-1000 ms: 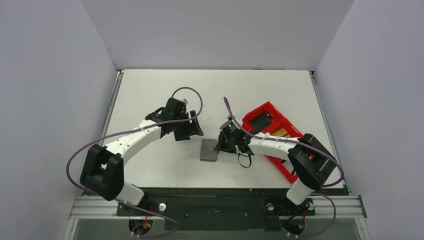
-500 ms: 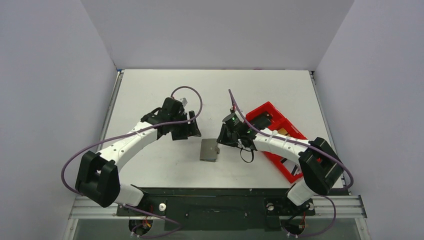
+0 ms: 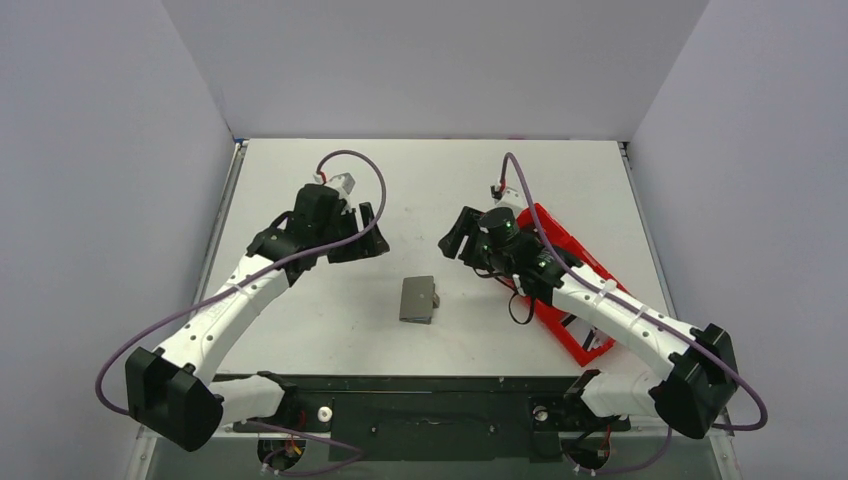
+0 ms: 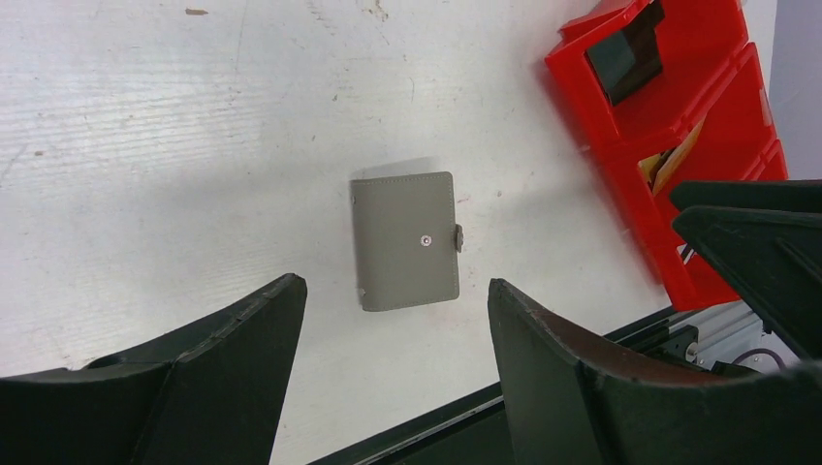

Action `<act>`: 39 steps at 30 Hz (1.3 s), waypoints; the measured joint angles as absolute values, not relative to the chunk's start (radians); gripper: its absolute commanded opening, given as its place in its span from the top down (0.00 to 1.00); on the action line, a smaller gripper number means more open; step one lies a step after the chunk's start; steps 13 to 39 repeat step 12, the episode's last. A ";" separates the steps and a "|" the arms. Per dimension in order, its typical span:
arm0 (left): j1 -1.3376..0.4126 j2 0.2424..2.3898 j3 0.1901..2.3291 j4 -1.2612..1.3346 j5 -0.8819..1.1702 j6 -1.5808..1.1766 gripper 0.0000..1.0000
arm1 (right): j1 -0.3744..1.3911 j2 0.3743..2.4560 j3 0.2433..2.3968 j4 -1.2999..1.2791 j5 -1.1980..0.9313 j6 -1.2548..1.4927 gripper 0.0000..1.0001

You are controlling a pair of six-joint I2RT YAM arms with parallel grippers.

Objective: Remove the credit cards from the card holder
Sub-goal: Reset both arms

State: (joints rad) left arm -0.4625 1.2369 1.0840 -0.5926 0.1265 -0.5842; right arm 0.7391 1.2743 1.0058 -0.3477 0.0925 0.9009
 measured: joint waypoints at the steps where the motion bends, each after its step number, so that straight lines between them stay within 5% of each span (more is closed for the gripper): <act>1: -0.461 1.229 1.084 -0.595 0.123 -0.582 0.33 | 0.739 1.264 1.006 -0.350 0.098 0.899 0.39; 39: -0.449 1.210 1.084 -0.603 0.104 -0.578 0.33 | 0.738 1.219 1.006 -0.378 0.133 0.884 0.39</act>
